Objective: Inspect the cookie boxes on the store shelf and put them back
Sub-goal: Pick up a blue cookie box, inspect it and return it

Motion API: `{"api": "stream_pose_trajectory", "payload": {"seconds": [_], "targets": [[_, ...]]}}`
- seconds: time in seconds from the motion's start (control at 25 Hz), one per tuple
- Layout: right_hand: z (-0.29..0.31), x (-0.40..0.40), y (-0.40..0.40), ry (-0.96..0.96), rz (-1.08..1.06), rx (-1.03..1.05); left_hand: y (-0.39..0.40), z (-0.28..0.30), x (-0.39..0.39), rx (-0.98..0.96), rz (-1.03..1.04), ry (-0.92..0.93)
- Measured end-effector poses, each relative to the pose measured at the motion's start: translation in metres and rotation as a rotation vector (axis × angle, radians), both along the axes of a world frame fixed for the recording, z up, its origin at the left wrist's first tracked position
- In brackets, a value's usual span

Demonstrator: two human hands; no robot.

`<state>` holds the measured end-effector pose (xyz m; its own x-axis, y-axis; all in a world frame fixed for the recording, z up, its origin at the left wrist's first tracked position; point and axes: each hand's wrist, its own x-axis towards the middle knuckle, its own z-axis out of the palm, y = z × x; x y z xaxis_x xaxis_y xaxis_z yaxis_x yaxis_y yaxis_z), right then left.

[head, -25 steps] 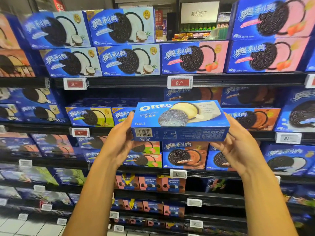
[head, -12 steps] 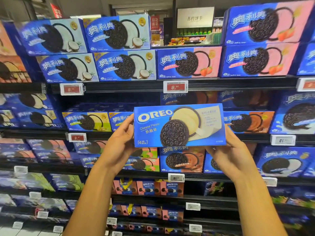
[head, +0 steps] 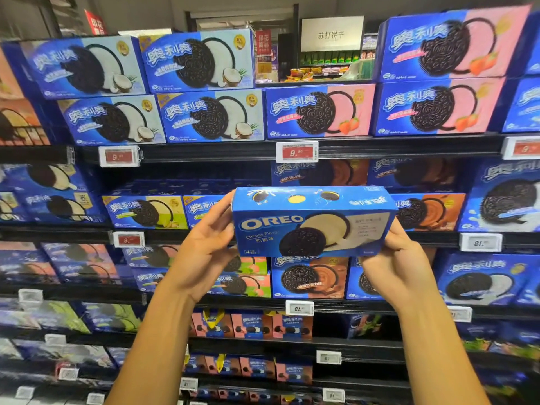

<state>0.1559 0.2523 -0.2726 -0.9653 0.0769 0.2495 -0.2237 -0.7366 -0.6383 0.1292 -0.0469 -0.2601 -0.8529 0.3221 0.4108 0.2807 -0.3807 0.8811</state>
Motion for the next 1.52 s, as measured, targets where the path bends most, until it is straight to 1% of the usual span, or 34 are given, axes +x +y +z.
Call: {"api": "stream_pose_trajectory", "payload": {"seconds": [0.28, 0.6, 0.72, 0.92, 1.0, 1.16, 1.28, 1.36, 1.4, 1.44, 1.52], "targets": [[-0.006, -0.003, 0.005, -0.052, -0.040, 0.017, 0.002, -0.002, -0.001, 0.021, 0.005, 0.002], [-0.004, 0.001, 0.004, -0.055, -0.062, 0.124, -0.002, 0.000, -0.005, -0.030, 0.024, -0.010], [0.001, 0.003, 0.004, -0.051, -0.040, 0.142, -0.002, 0.001, -0.007, -0.063, 0.035, -0.047], [0.001, 0.001, 0.008, -0.097, -0.033, 0.148, 0.001, 0.001, -0.009, -0.068, 0.032, -0.103], [0.000, 0.002, 0.009, -0.098, 0.000, 0.127, 0.003, 0.002, -0.010, -0.056, 0.042, -0.130], [0.002, 0.006, 0.012, -0.082, 0.147, 0.100, 0.007, 0.007, -0.014, -0.048, 0.070, -0.183], [0.004, 0.009, 0.011, -0.041, 0.096, 0.181, 0.016, 0.011, -0.014, -0.042, 0.138, -0.230], [0.009, 0.013, 0.010, -0.052, 0.013, 0.237, 0.023, 0.012, -0.013, -0.105, 0.224, -0.245], [0.011, 0.015, 0.010, -0.062, -0.025, 0.273, 0.026, 0.013, -0.011, -0.162, 0.302, -0.236], [0.014, 0.019, 0.010, -0.064, -0.061, 0.319, 0.027, 0.014, -0.010, -0.220, 0.402, -0.206], [0.019, 0.026, 0.008, -0.071, -0.151, 0.410, 0.030, 0.020, -0.002, -0.253, 0.549, -0.098]]}}
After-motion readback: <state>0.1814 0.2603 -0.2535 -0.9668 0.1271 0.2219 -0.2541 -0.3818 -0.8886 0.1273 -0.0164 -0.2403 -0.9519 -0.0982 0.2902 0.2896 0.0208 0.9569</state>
